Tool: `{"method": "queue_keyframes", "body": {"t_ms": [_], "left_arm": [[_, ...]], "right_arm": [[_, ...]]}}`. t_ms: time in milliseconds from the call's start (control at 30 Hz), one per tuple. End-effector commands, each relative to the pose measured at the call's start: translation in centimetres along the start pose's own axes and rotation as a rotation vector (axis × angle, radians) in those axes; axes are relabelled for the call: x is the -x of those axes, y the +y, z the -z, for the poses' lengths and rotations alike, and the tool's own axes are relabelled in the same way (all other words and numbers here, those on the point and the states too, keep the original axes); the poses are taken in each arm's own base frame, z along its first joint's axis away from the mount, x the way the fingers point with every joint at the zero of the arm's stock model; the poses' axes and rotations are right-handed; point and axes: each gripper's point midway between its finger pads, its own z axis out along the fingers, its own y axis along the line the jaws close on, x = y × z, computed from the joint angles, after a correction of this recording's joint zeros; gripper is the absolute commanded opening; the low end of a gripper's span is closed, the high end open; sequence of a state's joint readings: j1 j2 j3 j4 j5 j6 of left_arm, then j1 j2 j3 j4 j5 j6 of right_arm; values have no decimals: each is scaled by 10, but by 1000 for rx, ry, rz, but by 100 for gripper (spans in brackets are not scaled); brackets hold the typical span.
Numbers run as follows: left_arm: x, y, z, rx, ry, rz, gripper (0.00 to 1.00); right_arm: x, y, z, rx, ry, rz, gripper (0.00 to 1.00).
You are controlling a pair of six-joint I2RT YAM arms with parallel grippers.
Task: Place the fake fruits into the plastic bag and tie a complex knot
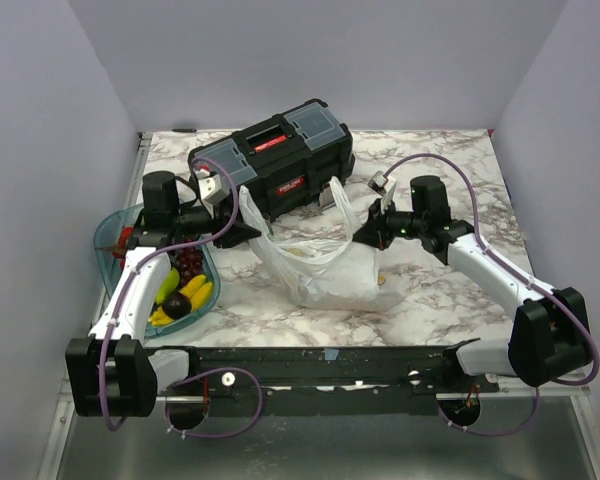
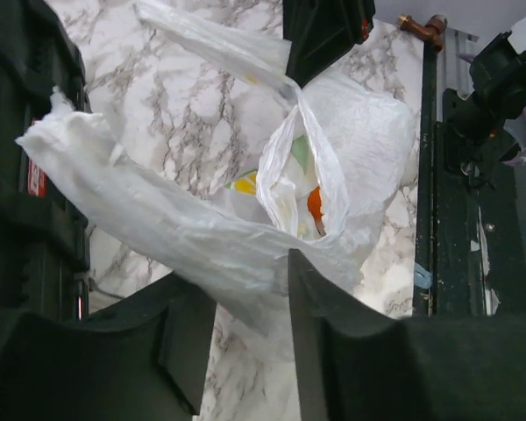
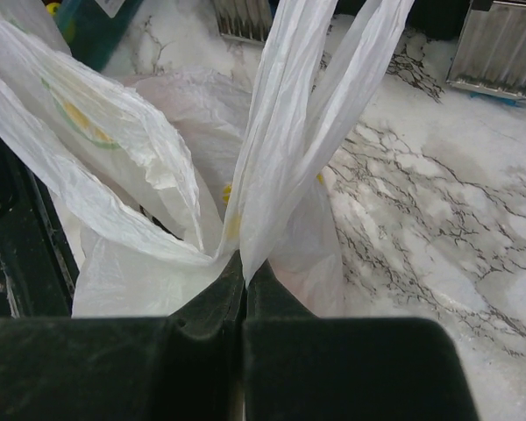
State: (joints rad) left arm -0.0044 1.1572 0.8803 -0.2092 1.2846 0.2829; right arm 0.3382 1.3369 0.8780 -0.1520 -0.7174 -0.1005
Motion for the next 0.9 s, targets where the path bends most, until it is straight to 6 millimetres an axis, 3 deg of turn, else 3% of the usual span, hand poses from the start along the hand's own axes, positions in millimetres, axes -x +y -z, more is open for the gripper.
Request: {"method": "queue_keyframes", "body": {"t_ms": [0, 67, 133, 633, 733, 867], "left_arm": [[21, -15, -14, -96, -27, -45, 26], [24, -23, -21, -117, -7, -84, 9], [23, -31, -29, -129, 38, -131, 0], [14, -41, -108, -160, 313, -304, 0], [8, -43, -119, -179, 357, -305, 0], [2, -42, -131, -185, 371, -280, 1]], "right_arm": [[14, 7, 1, 57, -25, 39, 1], [20, 12, 1, 88, -33, 48, 1], [23, 17, 2, 120, -33, 53, 1], [32, 56, 12, 341, -36, 61, 7], [35, 61, 14, 362, -44, 63, 14], [36, 68, 17, 395, -53, 71, 37]]}}
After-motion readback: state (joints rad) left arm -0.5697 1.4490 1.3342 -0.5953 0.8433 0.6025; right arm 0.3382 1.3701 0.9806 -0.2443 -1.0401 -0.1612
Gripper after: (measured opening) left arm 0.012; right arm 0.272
